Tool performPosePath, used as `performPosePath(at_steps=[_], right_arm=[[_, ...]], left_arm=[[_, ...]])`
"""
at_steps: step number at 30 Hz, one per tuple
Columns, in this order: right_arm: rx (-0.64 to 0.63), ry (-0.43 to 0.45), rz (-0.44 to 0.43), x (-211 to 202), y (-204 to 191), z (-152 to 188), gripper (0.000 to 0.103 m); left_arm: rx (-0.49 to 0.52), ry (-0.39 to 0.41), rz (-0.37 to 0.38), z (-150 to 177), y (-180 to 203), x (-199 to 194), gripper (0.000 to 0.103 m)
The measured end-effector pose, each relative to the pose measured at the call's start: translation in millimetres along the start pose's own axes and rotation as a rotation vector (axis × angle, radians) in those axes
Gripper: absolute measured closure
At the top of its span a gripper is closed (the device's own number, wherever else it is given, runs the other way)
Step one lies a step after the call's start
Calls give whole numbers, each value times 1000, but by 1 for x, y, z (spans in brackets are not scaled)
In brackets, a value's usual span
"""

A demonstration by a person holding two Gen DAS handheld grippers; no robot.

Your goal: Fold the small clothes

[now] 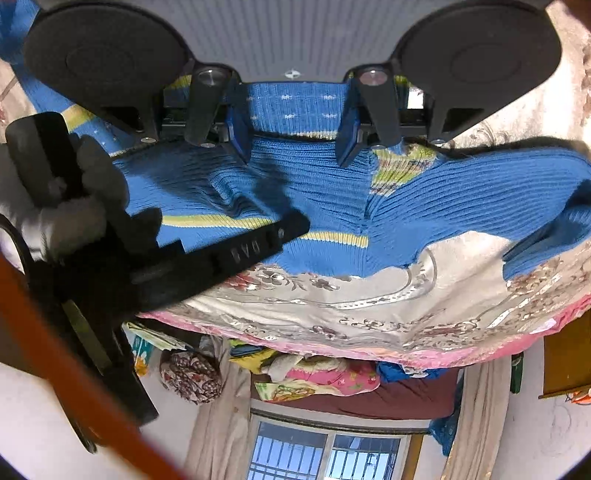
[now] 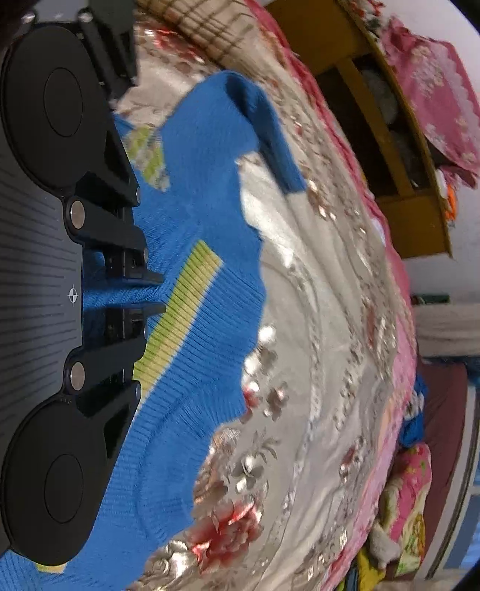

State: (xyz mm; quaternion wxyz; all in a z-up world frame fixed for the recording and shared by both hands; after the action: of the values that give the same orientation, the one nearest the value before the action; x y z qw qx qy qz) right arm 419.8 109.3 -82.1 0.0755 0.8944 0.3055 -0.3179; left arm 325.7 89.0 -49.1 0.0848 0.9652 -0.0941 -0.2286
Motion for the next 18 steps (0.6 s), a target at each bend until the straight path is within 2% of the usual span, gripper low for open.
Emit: performPosePath(at_steps=[6,7,10,14,16,18], right_arm=[[58,17,63,7,8,-3,97],[65,6,74,10,8,0,92],[75,-2,86,9,10,-2,89],[99,36,84,-25,17,-8,87],[123,60,94,-52,25,-2,80],[159,62,126,-77,38,14,79]], left_arm=[[13,-18,-20,2,-1,-2,48],[22,-23,-24,3,-1,-2,48],[62,-27,-34,6,2,-4,48],[71,-26,-35,7,2,-8,48],[55,-25,-31,6,1,-10,48],[43,-25,-30,6,0,-11,48]])
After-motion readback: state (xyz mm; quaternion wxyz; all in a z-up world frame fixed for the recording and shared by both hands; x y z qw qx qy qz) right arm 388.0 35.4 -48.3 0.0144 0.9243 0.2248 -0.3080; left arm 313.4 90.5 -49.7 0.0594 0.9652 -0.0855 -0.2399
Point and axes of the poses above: each gripper's, at about its wrist camera, not at the fingertips, and x roughly the way its jaws point, y to its right, z to its underside, the point moved 7 cm from there along x, roughly the way its jaws point, and after that the axes turned 8 degrees about y, right-handed, at the moved point
